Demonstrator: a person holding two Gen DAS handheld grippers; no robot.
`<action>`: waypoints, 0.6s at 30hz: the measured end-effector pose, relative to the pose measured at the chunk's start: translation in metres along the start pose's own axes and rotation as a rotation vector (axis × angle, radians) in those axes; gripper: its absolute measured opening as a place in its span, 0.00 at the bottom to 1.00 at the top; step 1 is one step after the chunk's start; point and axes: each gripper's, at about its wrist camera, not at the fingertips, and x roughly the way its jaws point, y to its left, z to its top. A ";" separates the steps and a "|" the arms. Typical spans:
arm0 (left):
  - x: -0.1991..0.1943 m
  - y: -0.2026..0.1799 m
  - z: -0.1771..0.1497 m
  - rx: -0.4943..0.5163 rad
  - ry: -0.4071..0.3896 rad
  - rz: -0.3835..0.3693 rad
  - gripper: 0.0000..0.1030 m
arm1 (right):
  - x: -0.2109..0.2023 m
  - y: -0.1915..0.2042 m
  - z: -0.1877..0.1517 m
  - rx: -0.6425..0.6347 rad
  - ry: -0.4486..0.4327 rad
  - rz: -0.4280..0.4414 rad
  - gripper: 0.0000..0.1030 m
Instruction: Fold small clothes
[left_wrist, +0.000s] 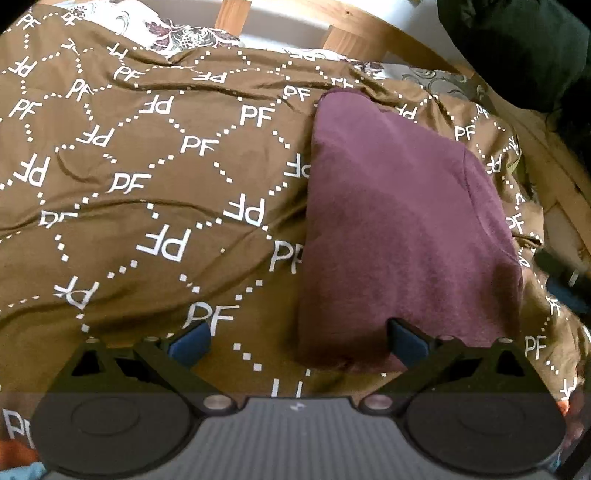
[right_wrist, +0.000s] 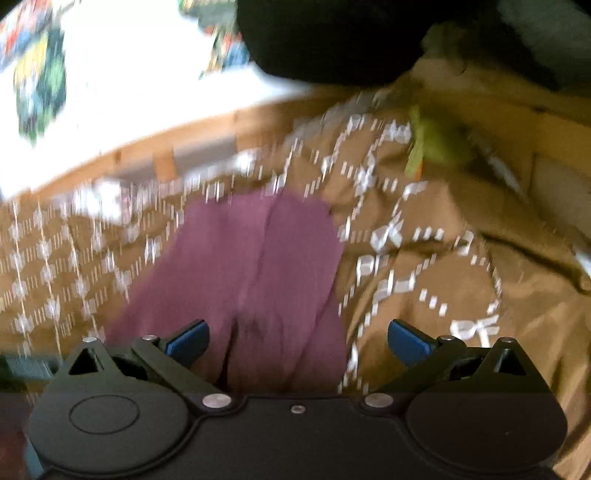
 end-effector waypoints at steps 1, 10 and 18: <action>0.001 -0.001 -0.001 0.006 0.000 0.003 1.00 | -0.001 -0.004 0.002 0.034 -0.035 0.008 0.99; 0.008 -0.003 -0.004 0.028 0.004 0.011 1.00 | 0.046 -0.013 0.005 0.087 -0.068 -0.018 0.42; 0.009 -0.004 -0.005 0.036 0.002 0.016 1.00 | 0.043 0.032 -0.007 -0.250 -0.210 0.033 0.16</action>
